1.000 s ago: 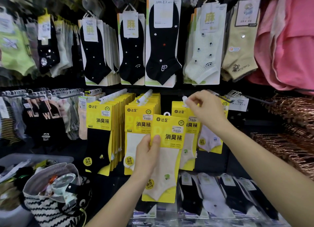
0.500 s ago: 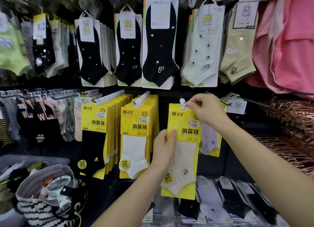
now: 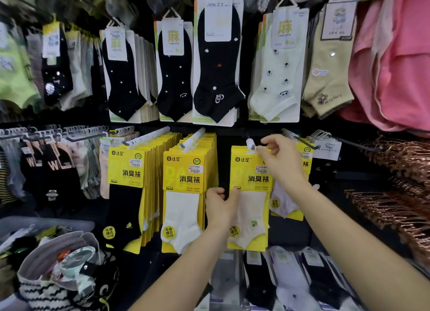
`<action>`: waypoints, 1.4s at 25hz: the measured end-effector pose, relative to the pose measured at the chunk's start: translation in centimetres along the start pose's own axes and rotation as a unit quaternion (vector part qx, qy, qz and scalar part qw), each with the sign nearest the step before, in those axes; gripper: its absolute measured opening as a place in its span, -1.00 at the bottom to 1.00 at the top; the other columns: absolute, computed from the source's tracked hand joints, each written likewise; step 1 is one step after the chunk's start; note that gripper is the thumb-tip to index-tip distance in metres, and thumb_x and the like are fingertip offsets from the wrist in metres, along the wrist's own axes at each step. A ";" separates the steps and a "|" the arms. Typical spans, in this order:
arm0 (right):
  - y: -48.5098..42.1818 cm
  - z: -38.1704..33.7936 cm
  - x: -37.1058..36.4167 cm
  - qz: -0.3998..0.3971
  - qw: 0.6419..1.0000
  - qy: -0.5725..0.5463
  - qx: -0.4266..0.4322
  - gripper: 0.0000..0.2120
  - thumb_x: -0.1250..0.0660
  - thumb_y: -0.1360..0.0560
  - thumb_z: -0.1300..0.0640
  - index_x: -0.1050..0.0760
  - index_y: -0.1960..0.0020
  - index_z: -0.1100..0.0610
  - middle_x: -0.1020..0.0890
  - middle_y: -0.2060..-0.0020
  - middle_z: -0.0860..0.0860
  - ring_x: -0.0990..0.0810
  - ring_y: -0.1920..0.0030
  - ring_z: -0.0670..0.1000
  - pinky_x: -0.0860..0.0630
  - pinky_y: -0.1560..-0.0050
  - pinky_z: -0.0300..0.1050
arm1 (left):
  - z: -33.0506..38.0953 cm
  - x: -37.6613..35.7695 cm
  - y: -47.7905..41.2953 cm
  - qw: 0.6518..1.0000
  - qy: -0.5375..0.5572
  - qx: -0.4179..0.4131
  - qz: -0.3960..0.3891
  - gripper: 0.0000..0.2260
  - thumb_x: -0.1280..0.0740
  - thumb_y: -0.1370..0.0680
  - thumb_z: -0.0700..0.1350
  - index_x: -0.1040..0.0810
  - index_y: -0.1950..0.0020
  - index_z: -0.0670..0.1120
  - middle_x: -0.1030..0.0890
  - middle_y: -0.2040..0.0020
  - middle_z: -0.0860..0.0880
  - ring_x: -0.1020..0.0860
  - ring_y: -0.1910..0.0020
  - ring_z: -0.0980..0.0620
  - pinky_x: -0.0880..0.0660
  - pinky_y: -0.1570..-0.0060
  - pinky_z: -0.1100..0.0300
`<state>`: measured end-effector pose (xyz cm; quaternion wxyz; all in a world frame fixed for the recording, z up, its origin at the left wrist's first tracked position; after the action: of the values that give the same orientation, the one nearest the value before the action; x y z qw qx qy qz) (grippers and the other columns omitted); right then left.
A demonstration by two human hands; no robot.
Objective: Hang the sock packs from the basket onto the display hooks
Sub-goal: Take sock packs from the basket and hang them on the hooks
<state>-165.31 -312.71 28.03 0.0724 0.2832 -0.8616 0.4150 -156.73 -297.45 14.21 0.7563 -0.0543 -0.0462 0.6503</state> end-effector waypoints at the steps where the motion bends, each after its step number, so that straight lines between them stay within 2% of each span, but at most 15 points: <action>1: 0.8 0.8 0.2 0.024 1.000 -0.001 -0.001 -0.75 -0.36 -0.47 0.09 -0.49 -0.13 0.09 -0.50 0.00 -0.02 -0.46 -0.02 -0.03 -0.43 -0.07 -0.09 | 0.8 0.0 -0.2 0.999 -0.022 -0.030 0.002 -0.57 -0.41 -0.47 -0.03 -0.37 -0.23 -0.15 -0.47 -0.14 -0.09 -0.47 -0.16 -0.06 -0.44 -0.15 0.12; 3: 2.1 2.5 -0.1 0.022 0.999 -0.017 -0.020 -0.56 -0.36 -0.47 0.07 -0.36 -0.31 0.11 -0.43 -0.15 -0.02 -0.41 -0.19 0.00 -0.38 -0.23 -0.05 | 3.5 -0.4 -0.7 0.993 -0.054 -0.103 -0.011 -0.41 -0.41 -0.46 0.02 -0.27 -0.40 -0.12 -0.38 -0.34 -0.06 -0.35 -0.35 -0.03 -0.33 -0.33 0.08; 6: 2.6 4.9 -2.7 -0.078 0.990 -0.072 -0.090 -0.37 -0.28 -0.53 -0.02 -0.11 -0.49 0.12 -0.29 -0.42 0.04 -0.26 -0.41 0.01 -0.25 -0.37 -0.07 | 6.7 -2.8 -1.8 0.985 -0.045 -0.129 -0.106 -0.29 -0.36 -0.47 0.13 -0.13 -0.51 -0.05 -0.27 -0.46 0.00 -0.25 -0.44 0.02 -0.25 -0.41 0.03; 8: 2.7 5.5 -4.1 -0.128 0.975 -0.136 -0.121 -0.37 -0.23 -0.55 -0.05 -0.06 -0.51 0.09 -0.32 -0.40 -0.03 -0.27 -0.40 -0.06 -0.26 -0.30 -0.19 | 7.0 -4.1 -2.5 0.980 -0.018 -0.119 -0.159 -0.46 -0.30 -0.51 0.13 -0.28 -0.43 0.02 -0.45 -0.34 0.05 -0.41 -0.32 0.08 -0.42 -0.25 0.19; 10: 2.6 5.6 -5.1 -0.153 0.959 -0.209 -0.118 -0.57 -0.19 -0.58 -0.02 -0.23 -0.42 0.02 -0.49 -0.25 -0.10 -0.47 -0.25 -0.12 -0.44 -0.16 -0.24 | 6.9 -4.7 -3.2 0.976 -0.004 -0.128 -0.176 -0.75 -0.27 -0.54 0.09 -0.44 -0.21 0.13 -0.57 -0.09 0.15 -0.54 -0.06 0.25 -0.47 0.13 0.48; 11: 2.3 5.7 -5.4 -0.153 0.957 -0.220 -0.113 -0.64 -0.17 -0.59 0.00 -0.28 -0.37 -0.01 -0.55 -0.17 -0.10 -0.53 -0.16 -0.15 -0.50 -0.11 -0.23 | 6.8 -4.9 -3.6 0.974 0.005 -0.133 -0.182 -0.80 -0.27 -0.54 0.09 -0.46 -0.16 0.15 -0.59 -0.04 0.15 -0.56 0.02 0.28 -0.46 0.22 0.51; 13: 1.9 5.9 -5.8 -0.149 0.959 -0.217 -0.102 -0.63 -0.15 -0.59 0.00 -0.28 -0.38 0.02 -0.56 -0.07 -0.12 -0.55 -0.07 -0.20 -0.51 -0.09 -0.22 | 6.6 -5.2 -4.0 0.972 0.018 -0.130 -0.192 -0.75 -0.27 -0.53 0.11 -0.47 -0.19 0.12 -0.60 -0.08 0.10 -0.57 -0.01 0.24 -0.49 0.14 0.43; 15: 1.7 5.8 -5.9 -0.151 0.959 -0.223 -0.091 -0.65 -0.19 -0.58 0.02 -0.29 -0.34 0.01 -0.57 0.00 -0.15 -0.56 0.01 -0.28 -0.50 0.03 -0.37 | 6.4 -5.5 -4.5 0.971 0.018 -0.132 -0.198 -0.70 -0.27 -0.51 0.14 -0.46 -0.21 0.11 -0.60 -0.12 0.07 -0.57 -0.08 0.15 -0.51 -0.04 0.25; 18: 1.5 6.2 -6.0 -0.164 0.953 -0.238 -0.096 -0.65 -0.33 -0.49 0.05 -0.32 -0.22 -0.12 -0.60 0.00 -0.15 -0.59 0.05 -0.31 -0.49 0.16 -0.43 | 6.3 -5.6 -4.6 0.966 0.030 -0.140 -0.215 -0.65 -0.29 -0.46 0.19 -0.47 -0.20 0.11 -0.61 -0.12 0.08 -0.57 -0.11 0.14 -0.52 -0.11 0.18; 22: 3.0 7.5 -6.2 -0.160 0.952 -0.234 -0.118 -0.40 -0.37 -0.46 0.14 -0.20 -0.42 0.16 -0.55 -0.17 -0.01 -0.53 -0.18 -0.09 -0.52 -0.12 -0.25 | 4.0 -5.4 -3.4 0.962 0.014 -0.150 -0.226 -0.58 -0.31 -0.49 0.07 -0.43 -0.31 -0.02 -0.60 -0.16 0.05 -0.56 -0.16 0.13 -0.51 -0.15 0.18; 26: 5.6 7.0 -6.6 -0.165 0.960 -0.199 -0.107 -0.46 -0.31 -0.50 0.21 -0.19 -0.42 0.20 -0.52 -0.21 0.08 -0.52 -0.17 -0.06 -0.50 -0.17 -0.20 | 2.0 -5.5 -2.2 0.965 0.008 -0.118 -0.232 -0.59 -0.31 -0.54 -0.09 -0.36 -0.37 -0.14 -0.55 -0.24 -0.11 -0.52 -0.23 -0.03 -0.43 -0.26 -0.09; 29: 6.9 6.6 -5.2 -0.152 0.962 -0.198 -0.114 -0.50 -0.30 -0.52 0.20 -0.21 -0.40 0.14 -0.52 -0.17 -0.06 -0.50 -0.18 -0.10 -0.46 -0.02 -0.42 | 1.6 -4.7 -1.4 0.972 -0.004 -0.080 -0.220 -0.38 -0.34 -0.51 0.01 -0.18 -0.49 -0.12 -0.41 -0.39 -0.02 -0.41 -0.33 0.02 -0.36 -0.33 0.05; 31: 10.3 8.4 -4.1 -0.128 0.966 -0.169 -0.147 -0.47 -0.32 -0.52 0.11 -0.19 -0.42 0.11 -0.44 -0.22 -0.18 -0.41 -0.25 -0.14 -0.39 -0.15 -0.43 | -0.4 -2.3 1.1 0.982 -0.023 -0.064 -0.179 -0.29 -0.35 -0.49 0.08 -0.08 -0.52 -0.08 -0.26 -0.34 0.22 -0.29 -0.31 0.21 -0.25 -0.24 0.43; 32: 13.0 10.0 -3.7 -0.120 0.967 -0.142 -0.173 -0.44 -0.31 -0.52 0.07 -0.17 -0.44 0.11 -0.40 -0.27 -0.15 -0.37 -0.29 -0.12 -0.37 -0.26 -0.31 | -2.6 -0.7 2.9 0.985 -0.034 -0.056 -0.158 -0.25 -0.34 -0.47 0.12 -0.05 -0.52 -0.06 -0.22 -0.33 0.24 -0.23 -0.31 0.25 -0.18 -0.19 0.50; 35: 24.1 14.2 -5.0 -0.173 0.950 -0.073 -0.250 -0.48 -0.30 -0.52 0.04 -0.23 -0.42 0.11 -0.42 -0.17 -0.05 -0.42 -0.22 -0.06 -0.40 -0.20 -0.13 | -12.3 4.1 10.3 0.984 -0.077 -0.007 -0.163 -0.19 -0.29 -0.36 0.29 -0.06 -0.51 0.05 -0.15 -0.43 0.16 -0.12 -0.41 0.21 -0.16 -0.34 0.26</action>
<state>-172.80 -309.38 0.78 0.1484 0.4298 -0.8786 0.1458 -164.47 -292.10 0.56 0.8458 -0.0016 -0.1169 0.5205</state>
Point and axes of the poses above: each hand's wrist, its own y-axis away from the middle knuckle, its own x-axis out of the back of the hand, z = x × y, the point moved 9 cm from there along -y, towards the middle knuckle
